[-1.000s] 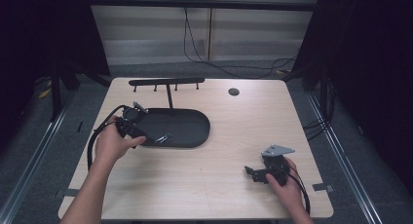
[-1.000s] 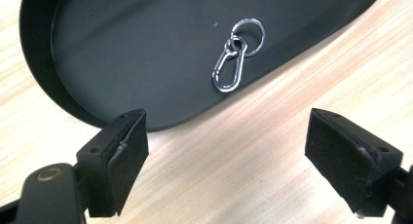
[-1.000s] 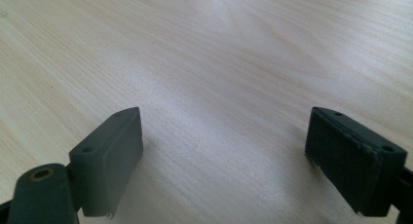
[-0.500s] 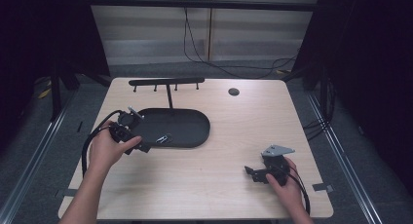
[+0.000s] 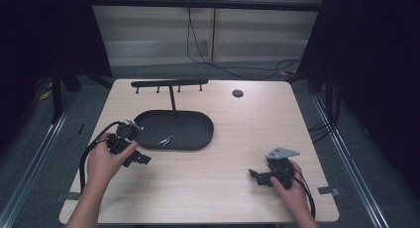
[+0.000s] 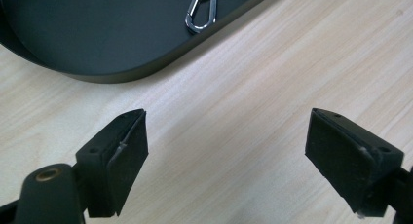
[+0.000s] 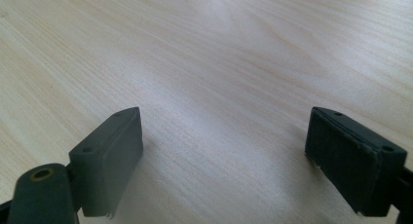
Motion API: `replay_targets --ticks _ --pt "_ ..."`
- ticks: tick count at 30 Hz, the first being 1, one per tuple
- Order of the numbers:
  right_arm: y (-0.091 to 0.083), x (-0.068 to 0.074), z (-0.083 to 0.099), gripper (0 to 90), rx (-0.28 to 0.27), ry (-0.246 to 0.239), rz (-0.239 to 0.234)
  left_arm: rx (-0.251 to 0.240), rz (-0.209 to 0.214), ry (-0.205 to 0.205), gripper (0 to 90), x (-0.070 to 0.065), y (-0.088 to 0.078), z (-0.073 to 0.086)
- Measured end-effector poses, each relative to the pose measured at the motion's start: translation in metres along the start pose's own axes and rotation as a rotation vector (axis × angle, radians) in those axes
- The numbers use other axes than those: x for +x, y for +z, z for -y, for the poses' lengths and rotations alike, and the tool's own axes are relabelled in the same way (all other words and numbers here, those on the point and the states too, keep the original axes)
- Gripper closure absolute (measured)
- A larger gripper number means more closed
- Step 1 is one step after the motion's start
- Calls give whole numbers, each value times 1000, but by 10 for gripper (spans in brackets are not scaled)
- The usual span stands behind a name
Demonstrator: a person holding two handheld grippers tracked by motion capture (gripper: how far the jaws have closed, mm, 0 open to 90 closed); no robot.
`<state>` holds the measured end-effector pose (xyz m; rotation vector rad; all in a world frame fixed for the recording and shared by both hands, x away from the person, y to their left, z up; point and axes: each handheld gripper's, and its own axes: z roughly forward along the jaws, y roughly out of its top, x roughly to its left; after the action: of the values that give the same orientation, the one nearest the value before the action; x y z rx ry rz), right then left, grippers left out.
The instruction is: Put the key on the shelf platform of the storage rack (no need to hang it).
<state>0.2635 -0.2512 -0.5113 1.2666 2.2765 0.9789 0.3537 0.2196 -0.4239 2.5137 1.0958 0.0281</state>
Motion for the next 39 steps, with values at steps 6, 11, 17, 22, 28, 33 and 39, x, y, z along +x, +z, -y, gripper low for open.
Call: replay_targets --ticks 6,11,17,22,28,33,39 --pt "0 0 0 134 0 0 0 -8 -9 16 157 -3 4 11" --pt "0 0 0 134 0 0 0 -6 -1 13 158 -5 9 19" --pt "0 0 0 134 0 0 0 -14 3 11 158 -5 14 25" --pt "0 0 0 134 0 0 0 -19 -1 12 158 -6 18 33" --pt "0 0 0 134 0 0 0 -44 8 6 158 -7 21 41" --pt "0 0 0 134 0 0 0 -43 8 12 158 -7 24 44" --pt "0 0 0 134 0 0 0 -61 5 8 158 -7 29 50"
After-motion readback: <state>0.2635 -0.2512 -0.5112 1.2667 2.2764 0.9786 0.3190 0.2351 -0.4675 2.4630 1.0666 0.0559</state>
